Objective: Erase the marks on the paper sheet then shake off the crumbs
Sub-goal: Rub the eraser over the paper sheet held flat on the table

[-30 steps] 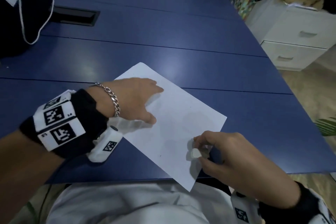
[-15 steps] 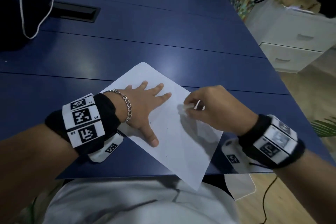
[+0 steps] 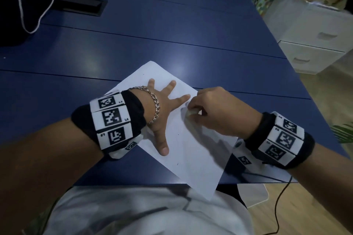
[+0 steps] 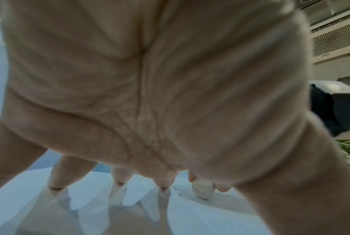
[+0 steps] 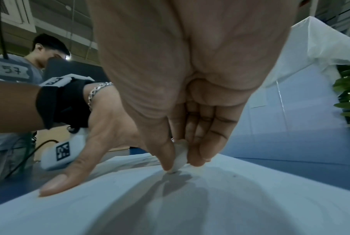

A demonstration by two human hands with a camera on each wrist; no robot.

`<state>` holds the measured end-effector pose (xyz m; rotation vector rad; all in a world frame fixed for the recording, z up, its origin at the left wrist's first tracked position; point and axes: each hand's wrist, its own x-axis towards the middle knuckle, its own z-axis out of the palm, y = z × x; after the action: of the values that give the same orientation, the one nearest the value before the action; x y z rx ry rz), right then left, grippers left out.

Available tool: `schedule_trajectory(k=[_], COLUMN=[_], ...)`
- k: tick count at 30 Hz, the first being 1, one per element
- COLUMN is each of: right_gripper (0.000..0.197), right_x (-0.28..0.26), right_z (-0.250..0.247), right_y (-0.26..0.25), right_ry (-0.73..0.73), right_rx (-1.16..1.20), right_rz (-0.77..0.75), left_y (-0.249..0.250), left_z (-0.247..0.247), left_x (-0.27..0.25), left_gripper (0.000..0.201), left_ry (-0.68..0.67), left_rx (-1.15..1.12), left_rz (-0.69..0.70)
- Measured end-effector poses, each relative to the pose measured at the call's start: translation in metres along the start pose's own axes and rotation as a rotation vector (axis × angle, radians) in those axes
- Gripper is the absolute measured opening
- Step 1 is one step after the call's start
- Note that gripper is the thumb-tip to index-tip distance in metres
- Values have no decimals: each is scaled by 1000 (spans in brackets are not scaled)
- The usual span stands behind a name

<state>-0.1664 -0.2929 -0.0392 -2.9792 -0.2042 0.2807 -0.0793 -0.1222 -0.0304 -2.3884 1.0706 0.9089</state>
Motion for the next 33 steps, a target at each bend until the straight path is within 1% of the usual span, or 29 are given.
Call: schedule_trajectory(k=[3,4,5,6,9,10,11,14,16,17,19,20,21,24,25,27,29,30,31,33], right_gripper=[15,21,27,28,17,17,16,18,17,17,21,20,19,19,19,18,18,18,18,17], right_x=[6,7,6,4,-3,-2,1,7,4,2,-4,-5,-2,6,6,2,-4,-6,-4,4], right_z=[-6,-6,-5,-4,2,0,-2,-10,-8,-4,0,0,-1,-8,-8,-4,0,1,0,-5], right_y=[14,15,11,4,-14,-12,-5,14,6,-2,-18,-18,-13,8,10,-4,-21,-22,-18,2], right_ry=[42,57,60,52,-5,-18,-13,57,67,57,8,-17,-25,51,67,65,13,-18,-33,3], right_rx=[0,-9,-25,-27,-14,-34,-51,-35,-57,-58,-27,-29,-39,-37,-54,-84,-29,-13,-18,-36], right_rz=[83,95,88,64,-59,-57,-22,80,67,33,-46,-62,-47,82,100,66,-18,-43,-39,42], left_y=[0,1,1,3,5,4,2,-1,-1,1,3,3,2,-2,-2,-2,0,1,1,1], left_z=[1,0,0,-1,-3,-2,-1,2,1,0,-2,-1,-1,2,2,2,1,1,1,1], left_x=[0,-2,-3,-6,-8,-6,-4,0,0,-1,-3,-2,-1,3,4,4,2,1,1,1], left_gripper=[164,164,163,161,158,159,161,164,164,163,160,160,161,166,166,166,164,164,163,164], left_ry=[-14,-14,-11,-6,4,0,-6,-21,-13,-13,-8,-6,-5,-18,-23,-23,-15,-10,-7,-9], left_rx=[0,4,15,27,42,39,31,1,9,16,30,34,27,-8,-10,-7,1,8,13,19], left_rz=[-7,-7,-5,-1,13,11,7,1,6,7,8,9,9,5,2,2,7,8,6,4])
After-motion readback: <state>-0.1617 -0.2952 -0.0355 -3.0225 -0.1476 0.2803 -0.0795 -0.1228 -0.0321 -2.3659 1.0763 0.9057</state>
